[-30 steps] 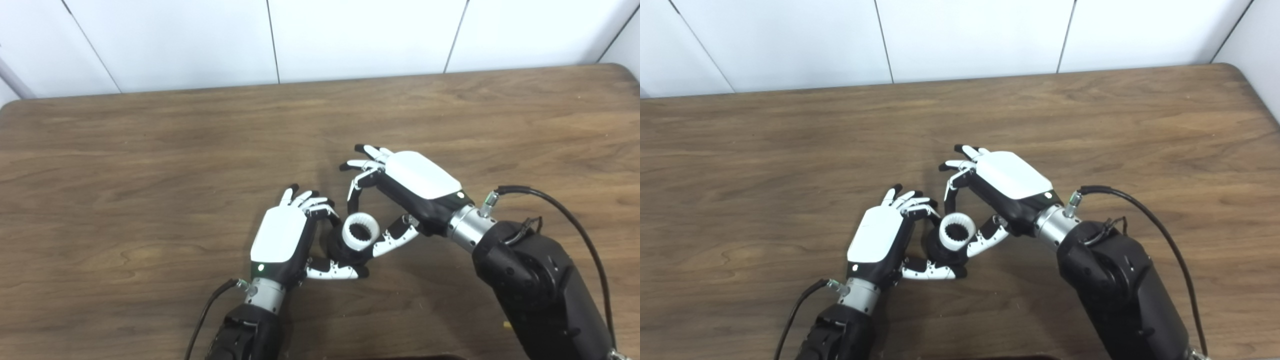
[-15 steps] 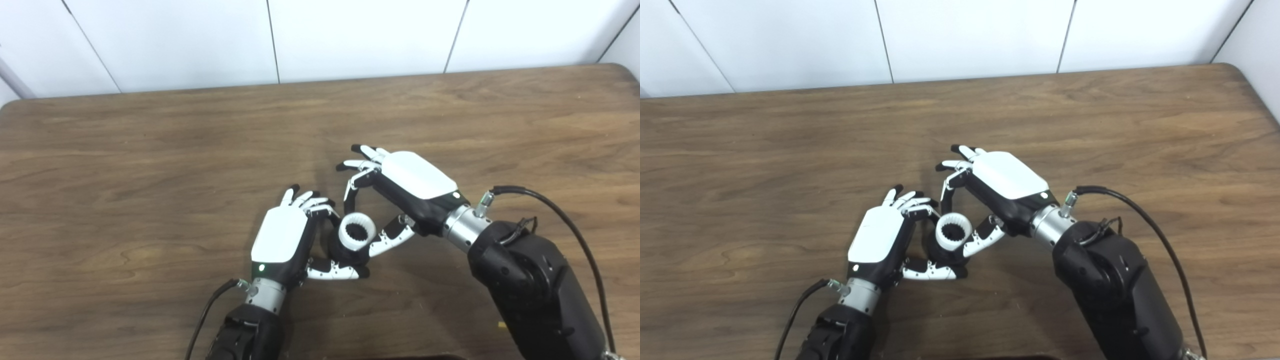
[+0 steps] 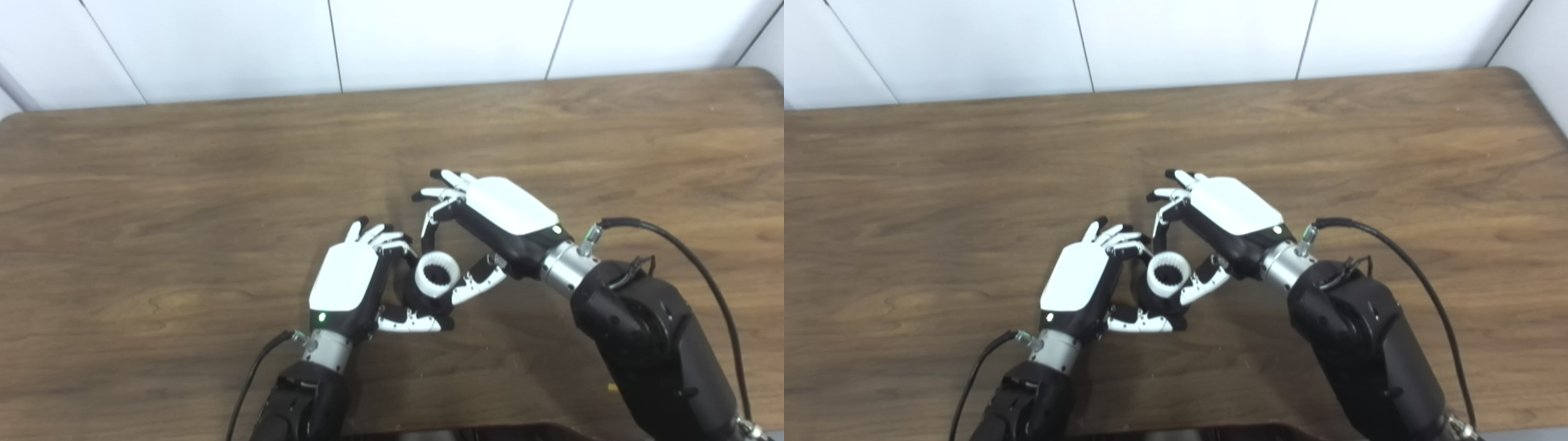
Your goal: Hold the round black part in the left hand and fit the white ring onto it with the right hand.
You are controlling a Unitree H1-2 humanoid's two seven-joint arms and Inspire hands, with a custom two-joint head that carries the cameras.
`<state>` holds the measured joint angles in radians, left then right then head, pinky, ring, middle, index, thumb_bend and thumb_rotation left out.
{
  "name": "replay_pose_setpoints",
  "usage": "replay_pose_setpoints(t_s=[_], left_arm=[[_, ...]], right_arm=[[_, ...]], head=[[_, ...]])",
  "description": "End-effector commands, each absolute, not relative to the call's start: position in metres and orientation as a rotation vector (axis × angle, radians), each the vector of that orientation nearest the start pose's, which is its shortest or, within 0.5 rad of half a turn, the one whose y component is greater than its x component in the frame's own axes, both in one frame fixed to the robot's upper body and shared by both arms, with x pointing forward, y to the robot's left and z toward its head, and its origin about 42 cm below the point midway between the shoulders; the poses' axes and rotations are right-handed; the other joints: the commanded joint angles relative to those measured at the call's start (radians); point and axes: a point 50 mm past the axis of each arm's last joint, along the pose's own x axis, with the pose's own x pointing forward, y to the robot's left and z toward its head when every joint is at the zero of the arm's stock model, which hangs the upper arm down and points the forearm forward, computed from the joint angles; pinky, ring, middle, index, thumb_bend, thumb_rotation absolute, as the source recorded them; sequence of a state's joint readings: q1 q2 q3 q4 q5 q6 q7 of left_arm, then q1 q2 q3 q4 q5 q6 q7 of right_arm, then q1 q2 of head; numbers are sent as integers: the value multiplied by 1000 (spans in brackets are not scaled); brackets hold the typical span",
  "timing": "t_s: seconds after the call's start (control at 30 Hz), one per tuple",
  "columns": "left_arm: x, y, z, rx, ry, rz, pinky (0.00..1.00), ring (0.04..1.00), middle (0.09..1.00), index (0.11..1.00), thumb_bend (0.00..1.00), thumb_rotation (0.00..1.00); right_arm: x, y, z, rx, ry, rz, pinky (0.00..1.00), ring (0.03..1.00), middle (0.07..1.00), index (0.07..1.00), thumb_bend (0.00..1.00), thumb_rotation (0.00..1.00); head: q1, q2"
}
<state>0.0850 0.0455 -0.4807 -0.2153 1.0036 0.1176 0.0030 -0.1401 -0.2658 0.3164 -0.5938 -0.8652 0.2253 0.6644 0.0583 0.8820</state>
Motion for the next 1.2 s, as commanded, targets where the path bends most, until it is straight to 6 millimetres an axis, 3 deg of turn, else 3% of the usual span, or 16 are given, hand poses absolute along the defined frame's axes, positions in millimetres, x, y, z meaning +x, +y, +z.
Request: replay_pose_setpoints(t_s=[0.0,1.17], left_arm=[[229,96,133,963,-266,-292,1000,884,773,483,524,52],[229,93,135,964,-269,-295,1000,885,776,483,523,51]], right_arm=[[266,-172,251,-1161,-339,539,1000,1000,881,484,523,141],[264,-167,243,-1165,-321,557,1000,1000,877,484,523,140]], head=[[1,0],[8,7]])
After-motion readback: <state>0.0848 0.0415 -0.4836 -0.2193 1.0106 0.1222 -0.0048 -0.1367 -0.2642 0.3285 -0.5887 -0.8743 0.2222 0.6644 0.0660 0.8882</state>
